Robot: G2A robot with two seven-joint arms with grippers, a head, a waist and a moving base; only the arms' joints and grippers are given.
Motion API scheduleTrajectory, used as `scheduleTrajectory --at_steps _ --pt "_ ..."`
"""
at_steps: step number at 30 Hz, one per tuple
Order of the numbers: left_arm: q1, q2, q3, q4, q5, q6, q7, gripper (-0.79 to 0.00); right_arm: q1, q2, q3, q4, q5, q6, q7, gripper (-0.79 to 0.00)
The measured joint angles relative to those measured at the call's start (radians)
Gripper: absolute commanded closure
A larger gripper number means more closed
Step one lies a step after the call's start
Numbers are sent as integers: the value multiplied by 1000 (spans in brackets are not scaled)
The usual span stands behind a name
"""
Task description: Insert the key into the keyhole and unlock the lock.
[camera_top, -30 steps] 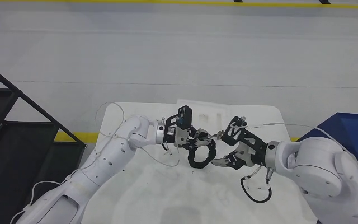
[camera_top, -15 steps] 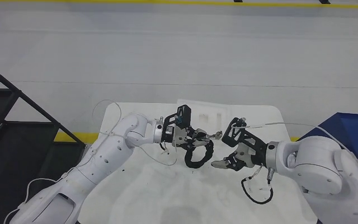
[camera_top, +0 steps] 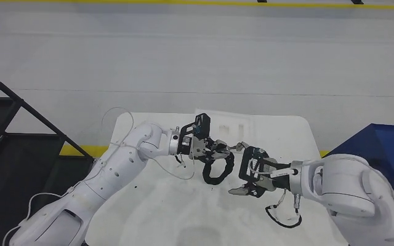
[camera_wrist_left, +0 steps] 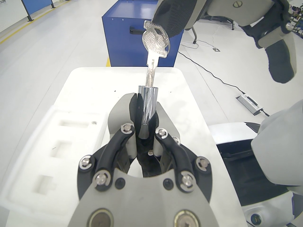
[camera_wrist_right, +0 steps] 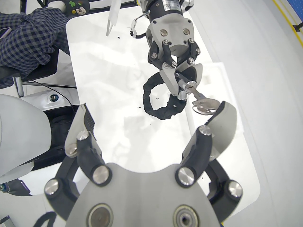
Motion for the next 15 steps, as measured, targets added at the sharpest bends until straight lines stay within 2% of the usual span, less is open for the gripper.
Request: scheduleTrajectory --at_steps 5,15 --pt "-8 -5 11 8 7 0 6 0 22 -2 -39 6 -25 -5 -7 -785" --pt "-5 -6 -1 6 43 0 33 0 65 2 -89 -11 8 43 85 -785"
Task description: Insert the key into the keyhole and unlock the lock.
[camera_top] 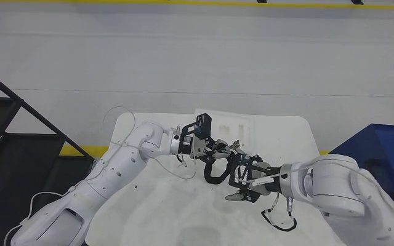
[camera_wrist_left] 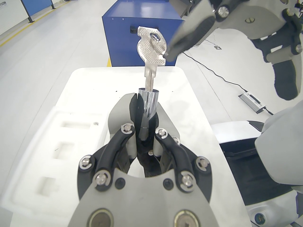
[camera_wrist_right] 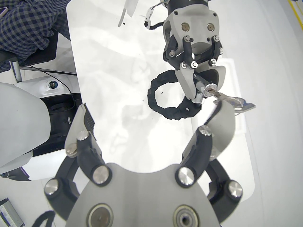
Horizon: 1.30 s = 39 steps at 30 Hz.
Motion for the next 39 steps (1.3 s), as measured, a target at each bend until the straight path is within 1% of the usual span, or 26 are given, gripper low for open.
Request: scheduleTrajectory --at_steps 3,5,12,14,15,16,18,19,21,23,26,28,32,35,36,37,39 --pt "4 0 -1 -6 14 0 3 0 6 3 13 -1 -7 -3 -8 -785" --pt "5 1 -2 -10 23 0 3 0 10 6 24 0 -21 -24 -12 -785" --pt "10 7 -9 -32 56 0 6 0 24 17 64 28 -60 -176 -79 -785" --pt "12 9 -8 -40 63 0 4 0 26 19 68 35 -74 -203 -96 -656" --pt "12 11 -8 -45 66 0 4 0 27 21 66 40 -85 -215 -107 -576" --pt "13 11 -7 -49 68 0 3 0 29 22 63 45 -94 -222 -114 -520" --pt "13 13 -3 -55 70 0 1 0 36 24 52 56 -112 -236 -129 -453" --pt "13 14 -2 -57 70 0 1 0 39 25 46 60 -119 -242 -135 -400" --pt "12 15 2 -59 70 0 0 0 49 27 34 66 -136 -252 -145 -360" --pt "10 17 4 -60 70 0 -1 0 57 28 28 66 -155 -256 -153 -342" --pt "9 19 7 -62 66 0 3 0 60 28 24 57 -212 -242 -164 -292" --pt "8 21 10 -64 65 0 5 0 54 29 24 49 -248 -233 -186 -259" --pt "6 25 15 -67 62 0 9 0 36 32 26 26 -327 -228 -204 -231" --pt "4 28 20 -69 59 0 16 0 24 34 21 5 -398 -219 -207 -182" --pt "3 29 22 -70 58 0 18 0 19 34 17 -1 -419 -215 -215 -145" --pt "2 30 24 -71 57 0 19 0 17 34 15 -4 -433 -214 -222 -83" --pt "0 32 27 -71 56 0 23 0 11 34 10 -7 -454 -211 -238 0"
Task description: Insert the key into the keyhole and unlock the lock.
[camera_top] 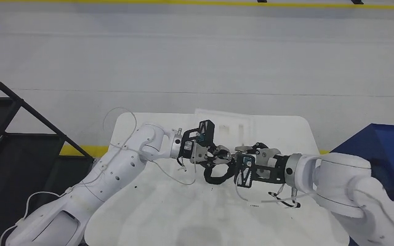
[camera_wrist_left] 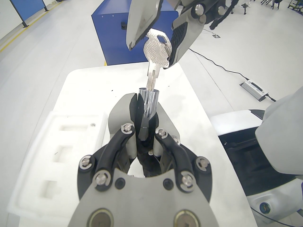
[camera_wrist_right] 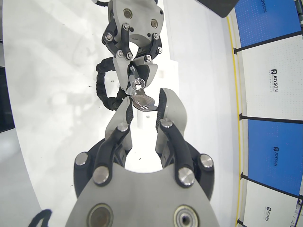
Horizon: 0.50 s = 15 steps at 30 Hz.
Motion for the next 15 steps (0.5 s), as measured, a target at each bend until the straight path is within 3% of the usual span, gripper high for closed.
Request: scheduleTrajectory --at_steps 8,15 --pt "-5 7 11 -1 -2 0 8 0 -15 2 -3 0 8 -1 -43 0" --pt "-13 9 25 0 -1 0 11 0 -33 4 20 19 109 76 -40 0"
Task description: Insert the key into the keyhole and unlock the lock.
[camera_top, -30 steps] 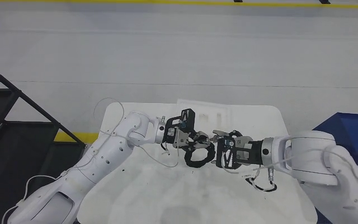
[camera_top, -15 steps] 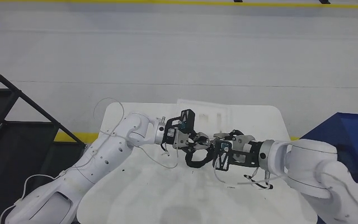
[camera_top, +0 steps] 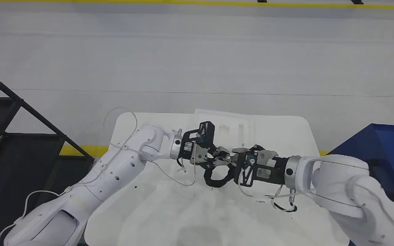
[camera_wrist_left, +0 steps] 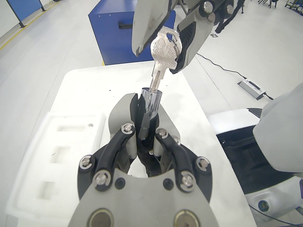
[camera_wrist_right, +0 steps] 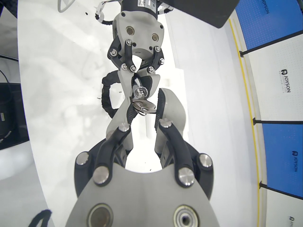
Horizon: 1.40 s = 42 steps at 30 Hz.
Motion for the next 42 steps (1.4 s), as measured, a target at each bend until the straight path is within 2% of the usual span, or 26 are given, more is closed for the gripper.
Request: scheduleTrajectory --at_steps 11,12,13,14,20,27,29,32,37,39,42 --pt "-9 0 14 0 2 0 5 0 -58 2 60 21 198 198 25 0" --pt "-10 0 15 0 3 0 5 0 -64 3 65 23 221 210 30 -142" --pt "-11 0 16 0 3 0 5 0 -68 3 69 24 237 215 34 -369" --pt "-11 0 16 0 4 0 5 0 -70 4 73 24 250 217 38 -785" --pt "-13 1 19 2 3 0 7 0 -71 12 96 7 228 152 76 -785" --pt "-18 -1 26 4 5 0 10 0 -82 16 109 6 204 90 15 -785" --pt "-20 -2 29 4 7 0 9 0 -85 15 109 11 210 91 -4 -456" --pt "-22 -4 31 6 9 0 11 0 -90 14 107 27 218 98 -34 -274" --pt "-25 -5 32 8 13 0 13 0 -96 13 103 41 223 103 -63 -58" --pt "-25 -5 32 9 14 0 15 0 -99 13 103 43 227 103 -69 0" --pt "-27 -5 33 8 15 0 15 0 -104 14 107 45 235 111 -78 0"
